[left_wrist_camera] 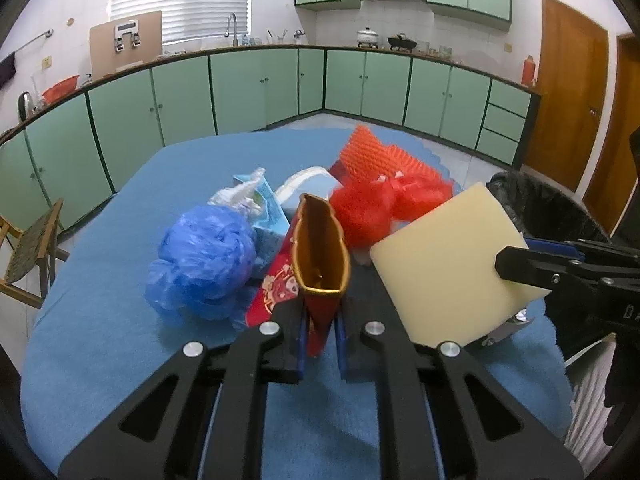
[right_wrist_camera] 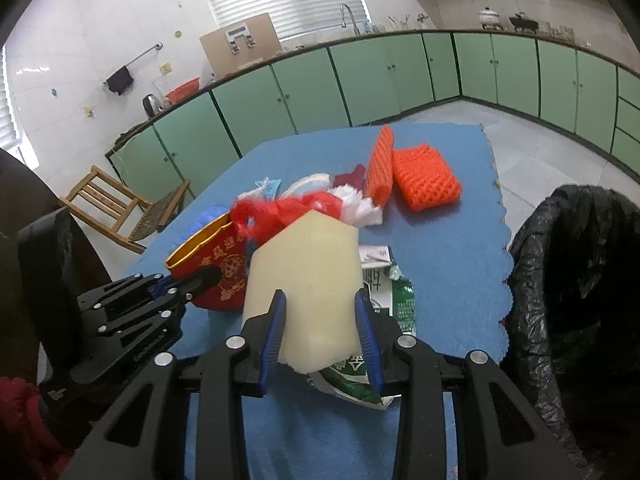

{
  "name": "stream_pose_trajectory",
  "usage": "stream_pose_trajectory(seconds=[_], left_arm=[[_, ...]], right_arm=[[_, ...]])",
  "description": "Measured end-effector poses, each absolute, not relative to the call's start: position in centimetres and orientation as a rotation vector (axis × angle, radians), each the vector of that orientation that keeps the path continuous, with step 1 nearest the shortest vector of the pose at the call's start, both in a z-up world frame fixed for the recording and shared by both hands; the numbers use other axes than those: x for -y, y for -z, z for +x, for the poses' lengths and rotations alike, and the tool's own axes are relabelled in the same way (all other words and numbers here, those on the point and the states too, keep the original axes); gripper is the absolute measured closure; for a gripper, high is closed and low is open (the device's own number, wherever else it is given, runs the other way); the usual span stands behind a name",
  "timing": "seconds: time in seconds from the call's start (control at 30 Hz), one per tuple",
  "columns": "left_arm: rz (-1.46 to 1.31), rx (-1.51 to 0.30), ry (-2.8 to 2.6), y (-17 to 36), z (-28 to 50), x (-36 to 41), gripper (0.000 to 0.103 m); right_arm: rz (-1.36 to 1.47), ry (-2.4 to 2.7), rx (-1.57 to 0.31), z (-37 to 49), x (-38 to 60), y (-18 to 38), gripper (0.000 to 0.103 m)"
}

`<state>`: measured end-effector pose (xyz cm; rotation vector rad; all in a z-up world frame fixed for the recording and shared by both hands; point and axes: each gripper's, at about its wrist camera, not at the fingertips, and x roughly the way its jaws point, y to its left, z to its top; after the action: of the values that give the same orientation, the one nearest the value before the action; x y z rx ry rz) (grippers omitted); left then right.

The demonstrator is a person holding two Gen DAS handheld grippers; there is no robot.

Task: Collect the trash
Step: 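Carry the red cup and cream sponge over the bin and release both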

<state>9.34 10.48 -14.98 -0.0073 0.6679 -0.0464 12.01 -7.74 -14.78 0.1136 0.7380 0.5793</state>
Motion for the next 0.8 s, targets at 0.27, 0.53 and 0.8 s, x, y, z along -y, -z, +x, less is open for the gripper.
stream_pose_trajectory(seconds=[0.27,0.53,0.8], left_arm=[[0.005,-0.623,0.017,12.2,6.9,-10.3,0.094],[-0.002,-0.561,0.064,9.4,5.5,-8.7,0.094],[-0.008,-0.523,0.211,7.5,7.4,-3.4,0.094]], right_arm=[[0.089,-0.580,-0.684,10.0,8.0,12.6,0.069],[0.174,-0.544,-0.600,9.4,11.3,9.6,0.069],[0.216,-0.387,-0.526,9.2,18.3,7.3,0.069]])
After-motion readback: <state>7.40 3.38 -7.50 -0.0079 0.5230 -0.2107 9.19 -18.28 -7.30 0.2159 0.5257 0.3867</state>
